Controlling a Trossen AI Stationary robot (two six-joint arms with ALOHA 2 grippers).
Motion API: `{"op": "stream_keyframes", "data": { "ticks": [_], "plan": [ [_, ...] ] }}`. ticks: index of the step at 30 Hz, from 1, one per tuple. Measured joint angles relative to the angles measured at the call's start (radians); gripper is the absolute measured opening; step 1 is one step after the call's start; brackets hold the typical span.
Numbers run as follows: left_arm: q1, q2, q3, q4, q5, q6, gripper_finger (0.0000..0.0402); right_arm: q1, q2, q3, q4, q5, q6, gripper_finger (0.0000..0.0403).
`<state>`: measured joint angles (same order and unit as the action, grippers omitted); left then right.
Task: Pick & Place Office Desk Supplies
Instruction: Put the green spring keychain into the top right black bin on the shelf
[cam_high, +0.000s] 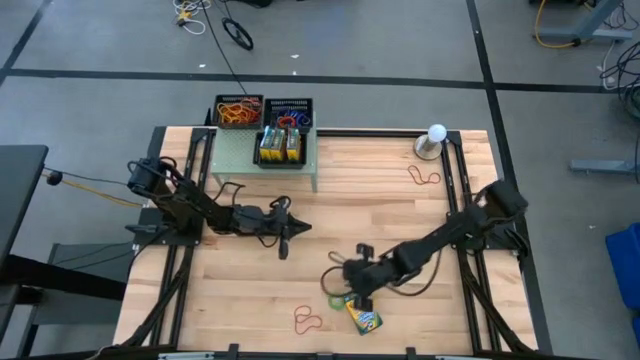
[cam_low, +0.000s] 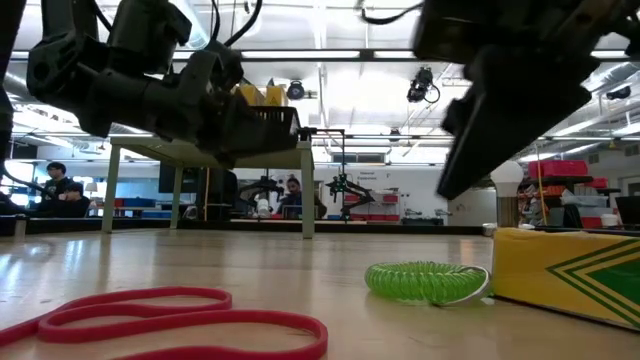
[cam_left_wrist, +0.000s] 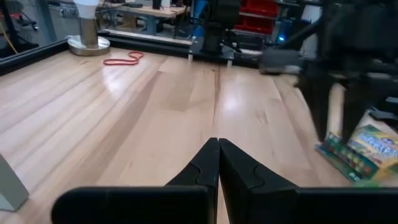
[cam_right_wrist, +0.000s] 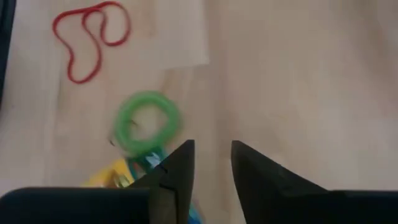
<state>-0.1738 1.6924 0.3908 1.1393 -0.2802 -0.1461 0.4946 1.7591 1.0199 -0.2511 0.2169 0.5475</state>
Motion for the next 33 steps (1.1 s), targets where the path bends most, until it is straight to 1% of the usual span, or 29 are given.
{"op": "stream_keyframes", "data": {
  "ticks": [4,7,12,15,17,19,21,23,25,27,30,32,33],
  "plan": [
    [0.0,0.0,0.0,-0.013,-0.023,0.006,0.0013,-0.007,0.127,0.113,0.0,-0.048,-0.025,0.0118],
    [-0.001,0.0,0.0,-0.026,-0.03,0.006,0.0013,-0.016,0.202,0.179,0.0,-0.12,-0.045,0.0118],
    [-0.001,0.0,0.001,-0.038,-0.034,-0.003,0.0013,-0.028,0.261,0.22,0.0,-0.177,-0.061,0.0116],
    [0.004,0.0,0.001,-0.041,-0.033,-0.039,0.0013,-0.036,0.268,0.221,-0.003,-0.189,-0.067,0.0096],
    [0.006,0.0,0.001,-0.046,-0.039,-0.064,0.0013,-0.044,0.268,0.22,-0.007,-0.189,-0.067,0.0072],
    [0.005,0.0,0.001,-0.059,-0.078,-0.065,0.0011,-0.054,0.267,0.22,-0.01,-0.192,-0.066,0.0044],
    [0.005,0.0,-0.007,-0.064,-0.129,-0.056,0.0007,-0.063,0.258,0.218,-0.018,-0.156,-0.068,0.0019],
    [0.006,0.0,-0.038,-0.014,-0.16,-0.057,0.0005,-0.077,0.232,0.216,-0.046,-0.118,-0.08,0.0009],
    [0.006,0.0,-0.09,0.079,-0.165,-0.067,0.0006,-0.098,0.181,0.216,-0.09,-0.094,-0.092,0.0011],
    [0.003,0.0,-0.153,0.207,-0.164,-0.071,0.0007,-0.127,0.12,0.217,-0.152,-0.072,-0.098,0.0014],
    [0.003,0.0,-0.243,0.37,-0.164,-0.068,0.0006,-0.189,0.016,0.217,-0.236,-0.015,-0.13,0.001],
    [0.004,0.0,-0.281,0.433,-0.166,-0.055,0.0006,-0.253,-0.065,0.217,-0.264,0.034,-0.158,0.0006],
    [0.004,0.0,-0.291,0.434,-0.167,-0.049,0.0006,-0.29,-0.102,0.217,-0.268,0.054,-0.172,0.0005]
  ]
}}
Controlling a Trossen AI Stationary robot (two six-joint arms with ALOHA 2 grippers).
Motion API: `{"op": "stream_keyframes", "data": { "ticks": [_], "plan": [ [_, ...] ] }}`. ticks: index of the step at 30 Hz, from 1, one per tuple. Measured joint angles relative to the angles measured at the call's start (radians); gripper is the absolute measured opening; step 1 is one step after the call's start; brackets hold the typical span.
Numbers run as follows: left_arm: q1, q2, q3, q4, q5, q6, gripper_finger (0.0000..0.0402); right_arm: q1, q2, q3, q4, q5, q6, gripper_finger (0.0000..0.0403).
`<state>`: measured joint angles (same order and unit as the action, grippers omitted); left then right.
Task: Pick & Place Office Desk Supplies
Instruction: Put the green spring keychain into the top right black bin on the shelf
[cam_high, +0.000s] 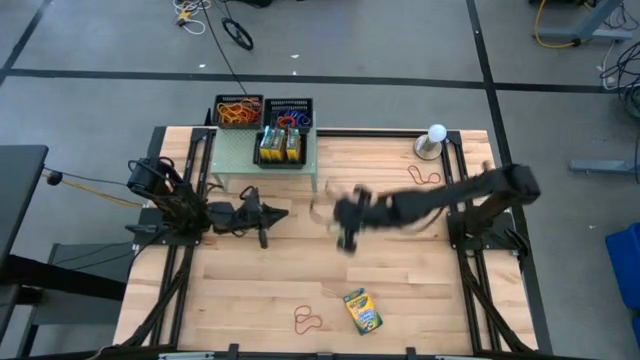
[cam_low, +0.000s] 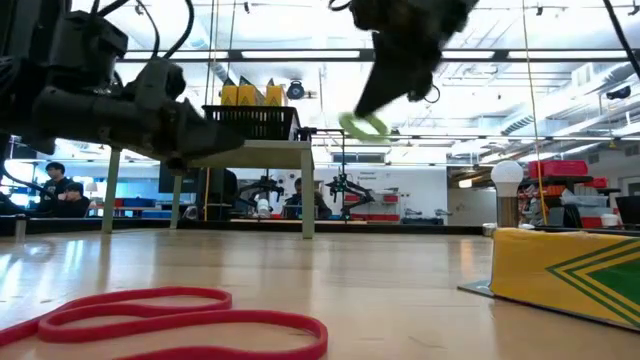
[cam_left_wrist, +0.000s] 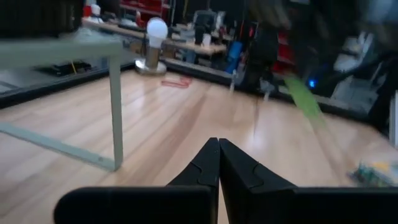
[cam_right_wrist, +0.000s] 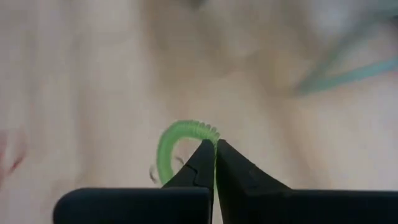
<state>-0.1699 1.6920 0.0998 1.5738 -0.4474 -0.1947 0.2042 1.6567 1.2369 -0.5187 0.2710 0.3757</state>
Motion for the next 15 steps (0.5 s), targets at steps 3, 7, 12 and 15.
{"op": "stream_keyframes", "data": {
  "ticks": [3,7,12,15],
  "plan": [
    [0.002,0.0,-0.01,-0.018,0.003,0.013,0.0009,-0.138,-0.079,0.021,-0.009,0.048,-0.066,0.0005],
    [0.003,0.001,0.006,-0.046,0.001,0.062,0.0012,-0.349,-0.078,0.144,0.013,0.077,-0.21,0.0007],
    [0.003,0.001,0.042,-0.061,0.002,0.171,0.0012,-0.575,0.036,0.325,0.172,0.026,-0.365,0.0008],
    [0.003,0.001,0.062,-0.062,0.002,0.211,0.0012,-0.664,0.146,0.446,0.216,-0.056,-0.392,0.0008]
  ]
}}
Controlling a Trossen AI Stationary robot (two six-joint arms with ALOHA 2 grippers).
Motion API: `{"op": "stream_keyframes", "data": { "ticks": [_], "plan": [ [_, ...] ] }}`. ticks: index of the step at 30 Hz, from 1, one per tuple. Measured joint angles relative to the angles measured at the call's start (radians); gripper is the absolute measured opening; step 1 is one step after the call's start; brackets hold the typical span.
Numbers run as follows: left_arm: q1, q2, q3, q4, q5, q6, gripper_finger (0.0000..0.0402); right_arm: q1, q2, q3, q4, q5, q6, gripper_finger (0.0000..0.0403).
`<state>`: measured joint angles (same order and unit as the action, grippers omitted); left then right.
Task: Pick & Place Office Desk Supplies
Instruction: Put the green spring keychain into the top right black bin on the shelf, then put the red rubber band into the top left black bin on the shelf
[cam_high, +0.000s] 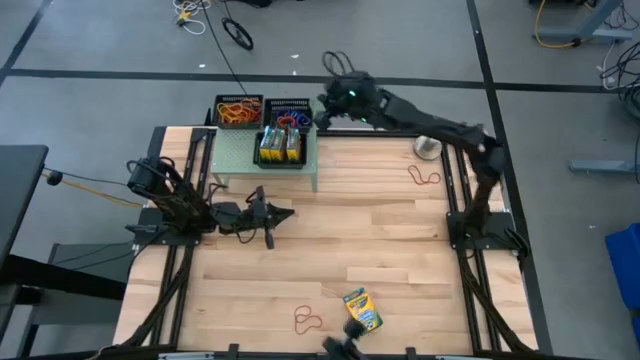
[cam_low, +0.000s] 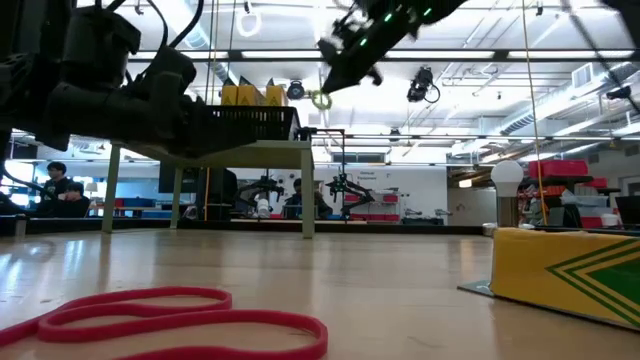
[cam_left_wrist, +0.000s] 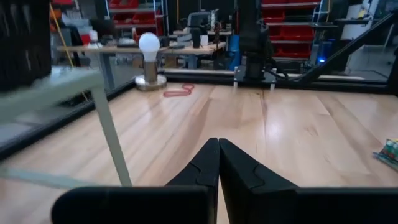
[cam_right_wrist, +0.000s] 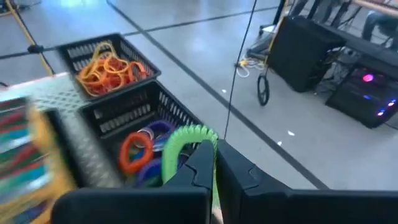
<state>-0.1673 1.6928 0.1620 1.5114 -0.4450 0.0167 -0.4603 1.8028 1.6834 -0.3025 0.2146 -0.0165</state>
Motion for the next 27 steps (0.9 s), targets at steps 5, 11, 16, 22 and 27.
{"op": "stream_keyframes", "data": {
  "ticks": [5,11,16,22,27],
  "plan": [
    [0.006,0.0,0.026,-0.009,0.001,0.095,0.0012,-0.046,0.201,0.187,-0.006,-0.081,-0.035,0.0008],
    [0.036,0.0,0.039,-0.029,0.0,0.137,0.0013,-0.047,0.295,0.262,0.0,-0.108,-0.058,0.0029],
    [0.059,0.0,0.039,-0.038,0.026,0.126,0.0013,-0.045,0.29,0.265,-0.008,-0.106,-0.072,0.0085],
    [0.087,0.0,0.039,-0.039,0.13,0.071,0.0013,-0.031,0.276,0.265,-0.003,-0.025,-0.096,0.0147],
    [0.098,0.0,0.039,-0.055,0.13,0.051,0.0013,-0.018,0.225,0.265,-0.054,0.005,-0.141,0.0147]
  ]
}}
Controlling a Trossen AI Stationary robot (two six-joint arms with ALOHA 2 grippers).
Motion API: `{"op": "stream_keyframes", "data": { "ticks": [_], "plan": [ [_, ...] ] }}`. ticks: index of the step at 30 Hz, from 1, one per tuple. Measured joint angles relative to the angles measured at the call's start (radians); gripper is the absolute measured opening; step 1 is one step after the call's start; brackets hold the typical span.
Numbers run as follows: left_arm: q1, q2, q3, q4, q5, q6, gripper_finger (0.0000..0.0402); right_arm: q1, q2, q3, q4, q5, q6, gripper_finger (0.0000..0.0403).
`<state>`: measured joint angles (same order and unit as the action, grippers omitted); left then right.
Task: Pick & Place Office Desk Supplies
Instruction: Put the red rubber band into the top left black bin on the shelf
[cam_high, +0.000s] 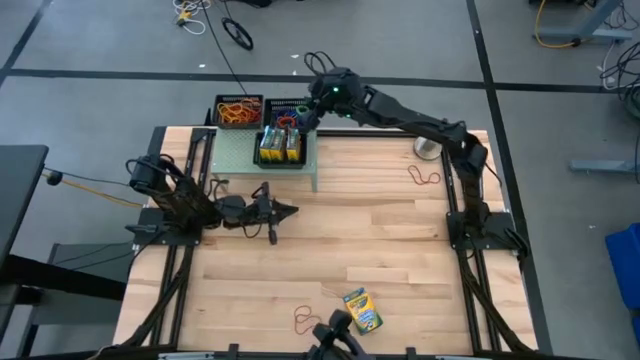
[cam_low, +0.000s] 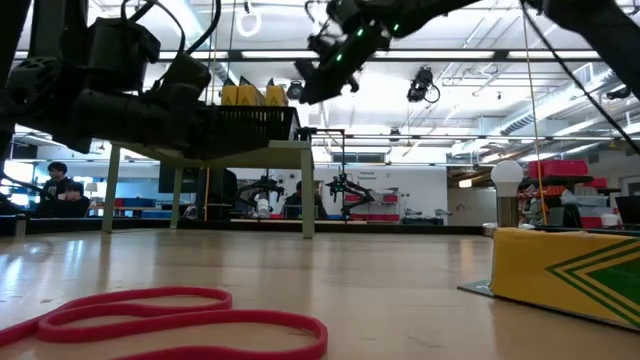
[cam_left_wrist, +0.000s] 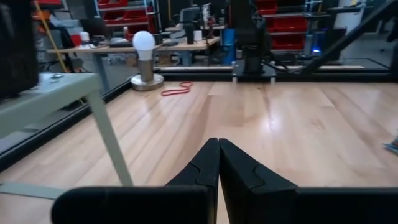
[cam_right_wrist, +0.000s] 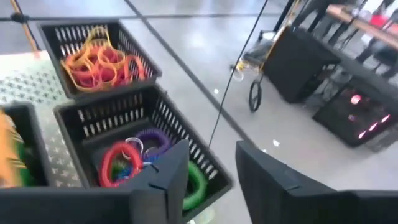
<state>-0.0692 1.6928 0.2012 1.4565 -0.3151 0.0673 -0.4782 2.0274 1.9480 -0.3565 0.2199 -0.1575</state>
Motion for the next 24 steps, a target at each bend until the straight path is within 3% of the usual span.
{"op": "stream_keyframes", "data": {
  "ticks": [4,9,16,21,24],
  "plan": [
    [-0.001,0.0,0.0,-0.014,0.003,0.0,0.0013,0.011,-0.069,-0.016,-0.084,0.004,-0.02,0.0095],
    [-0.001,0.0,0.0,-0.032,0.002,0.001,0.0013,0.027,-0.18,-0.201,-0.061,-0.047,-0.015,0.0009],
    [-0.001,0.0,0.0,-0.034,0.002,0.003,0.0013,0.084,-0.404,-0.574,0.115,-0.005,0.061,0.0005],
    [-0.001,0.0,0.0,-0.034,0.002,0.004,0.0013,0.15,-0.57,-0.765,0.111,0.129,0.114,0.0006],
    [-0.001,0.0,0.0,-0.033,0.002,0.013,0.0013,0.182,-0.668,-0.87,0.084,0.155,0.183,0.0004]
  ]
}}
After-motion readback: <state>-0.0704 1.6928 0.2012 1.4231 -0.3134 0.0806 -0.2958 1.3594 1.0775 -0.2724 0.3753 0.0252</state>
